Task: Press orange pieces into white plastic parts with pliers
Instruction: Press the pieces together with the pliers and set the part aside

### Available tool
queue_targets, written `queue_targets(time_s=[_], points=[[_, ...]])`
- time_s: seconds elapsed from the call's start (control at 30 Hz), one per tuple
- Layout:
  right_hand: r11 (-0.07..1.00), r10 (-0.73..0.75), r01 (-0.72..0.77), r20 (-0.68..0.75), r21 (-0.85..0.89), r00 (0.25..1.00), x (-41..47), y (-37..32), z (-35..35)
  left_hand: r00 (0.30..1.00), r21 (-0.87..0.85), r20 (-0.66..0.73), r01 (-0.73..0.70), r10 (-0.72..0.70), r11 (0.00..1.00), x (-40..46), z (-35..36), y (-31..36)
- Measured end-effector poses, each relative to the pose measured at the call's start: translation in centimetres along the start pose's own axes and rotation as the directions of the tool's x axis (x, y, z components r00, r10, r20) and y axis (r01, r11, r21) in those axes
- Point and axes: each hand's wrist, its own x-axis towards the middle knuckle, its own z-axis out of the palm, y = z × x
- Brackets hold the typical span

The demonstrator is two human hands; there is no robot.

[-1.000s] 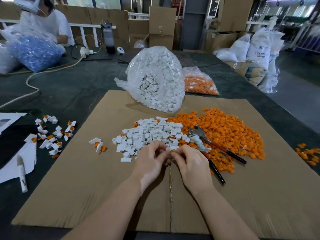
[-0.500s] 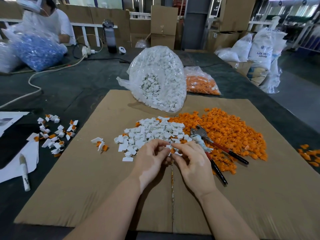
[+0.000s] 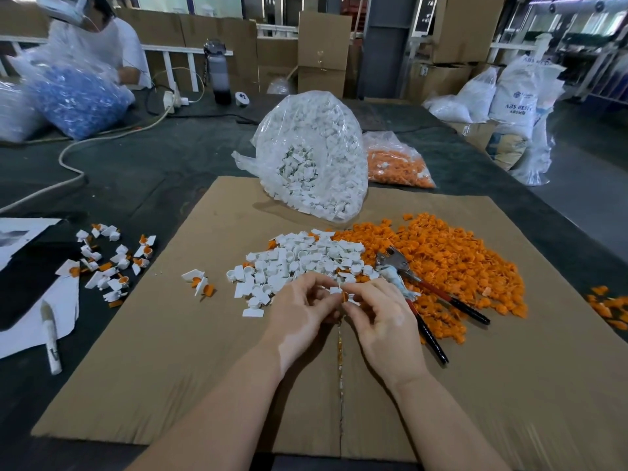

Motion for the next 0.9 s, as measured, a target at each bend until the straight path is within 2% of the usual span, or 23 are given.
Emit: queue_targets(time_s=[0.1,0.17,0.23,0.3,0.4,0.5,0.63,0.73,0.8,0.9], points=[[0.996,0.074,-0.078,-0.061,-0.053,0.995,0.0,-0.2,-0.5,1.000,-0.025,0.002,0.005,-0.005,1.000,0.0,0.1,0.2],[0.960,0.169,-0.199,-0.160,-0.196,0.973,0.2,0.1,-1.3,0.999,-0.077,0.008,0.031,-0.031,0.997,0.0,0.1,0.3],[0.829,0.367,-0.402,-0.166,-0.389,0.915,0.6,0.7,-2.4,0.999,-0.088,0.009,0.045,-0.044,0.995,0.1,0.1,0.3],[0.663,0.558,-0.511,-0.093,-0.547,0.825,1.2,1.3,-3.4,0.999,-0.083,0.007,0.052,-0.052,0.995,0.2,0.1,0.3],[0.593,0.662,-0.511,0.016,-0.623,0.749,1.8,1.8,-4.2,0.998,-0.089,0.000,0.059,-0.059,0.994,0.4,0.2,0.4],[0.573,0.647,-0.450,0.040,-0.685,0.762,2.3,1.8,-4.5,0.997,-0.107,-0.015,0.073,-0.075,0.992,0.6,0.3,0.4],[0.596,0.555,-0.376,0.026,-0.710,0.831,2.5,1.3,-4.8,0.993,-0.118,-0.038,0.103,-0.109,0.988,0.7,0.3,0.6],[0.703,0.461,-0.329,0.052,-0.630,0.886,2.6,0.3,-5.2,0.983,-0.229,-0.054,0.158,-0.175,0.960,0.8,0.5,1.1],[0.805,0.444,-0.323,0.144,-0.497,0.884,2.8,-0.5,-5.5,0.972,-0.330,-0.054,0.197,-0.227,0.923,1.0,0.5,1.5],[0.901,0.428,-0.353,0.383,-0.252,0.818,3.5,-1.8,-6.0,0.962,-0.402,-0.071,0.214,-0.264,0.890,1.5,0.1,2.1]])
